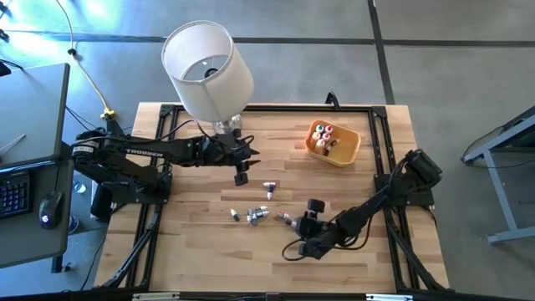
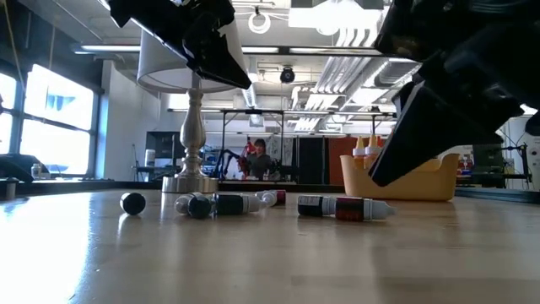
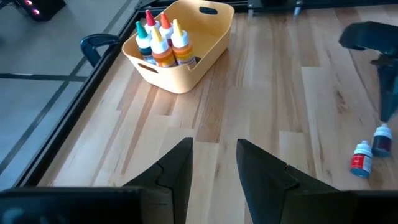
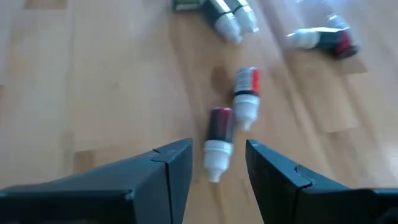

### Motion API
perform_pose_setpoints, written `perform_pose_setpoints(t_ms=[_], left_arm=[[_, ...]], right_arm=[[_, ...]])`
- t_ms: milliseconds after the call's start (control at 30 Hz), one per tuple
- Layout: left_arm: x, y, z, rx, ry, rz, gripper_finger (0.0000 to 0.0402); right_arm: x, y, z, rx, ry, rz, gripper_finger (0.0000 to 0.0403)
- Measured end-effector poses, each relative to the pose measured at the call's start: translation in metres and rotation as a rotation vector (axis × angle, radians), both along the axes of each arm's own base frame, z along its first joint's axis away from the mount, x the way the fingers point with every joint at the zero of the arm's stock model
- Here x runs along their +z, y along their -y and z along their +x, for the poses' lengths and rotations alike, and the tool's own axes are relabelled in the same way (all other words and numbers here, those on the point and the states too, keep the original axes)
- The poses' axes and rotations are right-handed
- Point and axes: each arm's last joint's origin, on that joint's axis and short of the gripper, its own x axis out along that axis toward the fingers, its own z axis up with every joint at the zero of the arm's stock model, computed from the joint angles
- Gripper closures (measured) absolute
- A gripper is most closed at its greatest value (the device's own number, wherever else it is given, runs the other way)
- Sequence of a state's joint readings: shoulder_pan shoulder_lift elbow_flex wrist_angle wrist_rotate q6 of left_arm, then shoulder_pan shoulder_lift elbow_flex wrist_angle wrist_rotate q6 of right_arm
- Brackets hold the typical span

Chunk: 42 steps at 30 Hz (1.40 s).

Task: Pick & Place food coloring
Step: Put the small red food coloring bottle into the yellow bin

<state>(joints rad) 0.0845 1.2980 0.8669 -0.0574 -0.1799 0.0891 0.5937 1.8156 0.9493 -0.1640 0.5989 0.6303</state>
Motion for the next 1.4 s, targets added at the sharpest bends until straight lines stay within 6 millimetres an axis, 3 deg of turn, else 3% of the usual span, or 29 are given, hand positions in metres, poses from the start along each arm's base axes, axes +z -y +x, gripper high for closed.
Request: perform_pose_setpoints(t_ms=[133, 467, 700, 1000, 1400], left_arm=[[0.000, 0.000, 0.000, -0.004, 0.004, -0.006, 0.0282], [0.000, 0.000, 0.000, 0.002, 0.008, -0.015, 0.0282], [0.000, 0.000, 0.000, 0.003, 0.007, -0.015, 0.0282], [0.000, 0.000, 0.000, 0.003, 0.007, -0.016, 0.0282], [0.000, 0.000, 0.000, 0.002, 0.007, -0.016, 0.0282]], right_arm=[[-0.002, 0.000, 0.000, -0.014, 0.003, 0.008, 0.0261], [-0.031, 0.017, -0.004, -0.063, -0.045, 0.055, 0.0261], [-0.035, 0.019, -0.001, 0.004, 0.044, 0.073, 0.0261], [-0.035, 0.029, 0.004, -0.045, 0.061, 0.055, 0.0262], [-0.033, 0.035, 0.009, 0.003, 0.038, 0.089, 0.0350]])
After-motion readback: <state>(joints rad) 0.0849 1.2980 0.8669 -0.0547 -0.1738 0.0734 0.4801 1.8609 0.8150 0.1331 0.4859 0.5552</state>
